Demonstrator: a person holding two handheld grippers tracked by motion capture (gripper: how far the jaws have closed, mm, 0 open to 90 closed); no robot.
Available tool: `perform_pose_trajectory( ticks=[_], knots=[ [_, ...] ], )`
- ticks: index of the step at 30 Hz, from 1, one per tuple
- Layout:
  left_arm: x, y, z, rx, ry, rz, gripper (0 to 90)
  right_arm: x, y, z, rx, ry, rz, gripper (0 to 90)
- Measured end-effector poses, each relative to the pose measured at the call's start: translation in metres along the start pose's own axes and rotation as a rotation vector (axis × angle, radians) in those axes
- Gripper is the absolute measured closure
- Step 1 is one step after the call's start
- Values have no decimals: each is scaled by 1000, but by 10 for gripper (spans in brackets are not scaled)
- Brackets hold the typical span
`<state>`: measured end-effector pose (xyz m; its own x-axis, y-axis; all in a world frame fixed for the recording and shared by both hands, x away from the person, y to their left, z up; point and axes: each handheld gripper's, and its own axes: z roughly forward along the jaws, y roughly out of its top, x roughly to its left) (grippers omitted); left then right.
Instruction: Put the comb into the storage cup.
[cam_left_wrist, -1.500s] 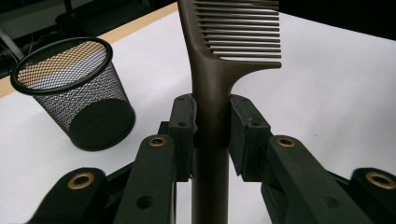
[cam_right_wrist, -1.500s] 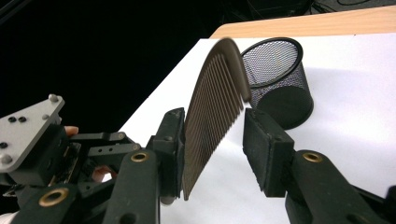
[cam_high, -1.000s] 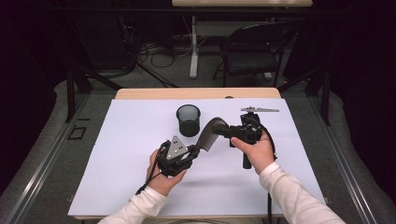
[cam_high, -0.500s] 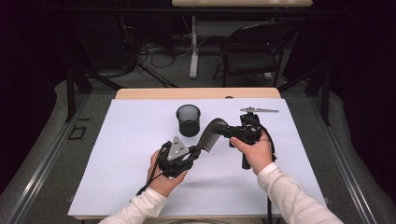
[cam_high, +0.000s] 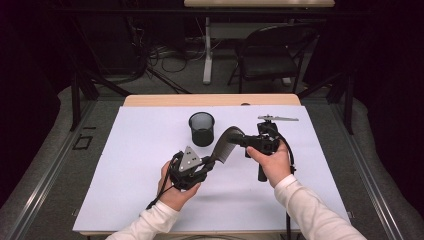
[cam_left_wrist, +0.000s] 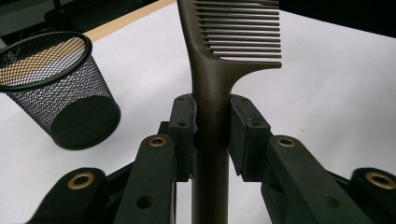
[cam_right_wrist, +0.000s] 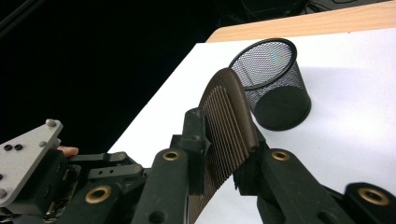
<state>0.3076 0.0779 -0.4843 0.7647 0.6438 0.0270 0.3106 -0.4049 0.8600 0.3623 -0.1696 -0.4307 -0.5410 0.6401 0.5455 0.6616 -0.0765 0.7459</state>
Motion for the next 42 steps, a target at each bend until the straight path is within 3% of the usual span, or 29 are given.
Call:
perform_pose_trajectory(
  ticks=[24, 42],
  knots=[
    [1, -1, 1, -8, -17, -26, 725, -4, -1, 0, -16, 72, 80, 859],
    [2, -1, 0, -17, -27, -36, 724, -3, -2, 1, -38, 85, 78, 866]
  ],
)
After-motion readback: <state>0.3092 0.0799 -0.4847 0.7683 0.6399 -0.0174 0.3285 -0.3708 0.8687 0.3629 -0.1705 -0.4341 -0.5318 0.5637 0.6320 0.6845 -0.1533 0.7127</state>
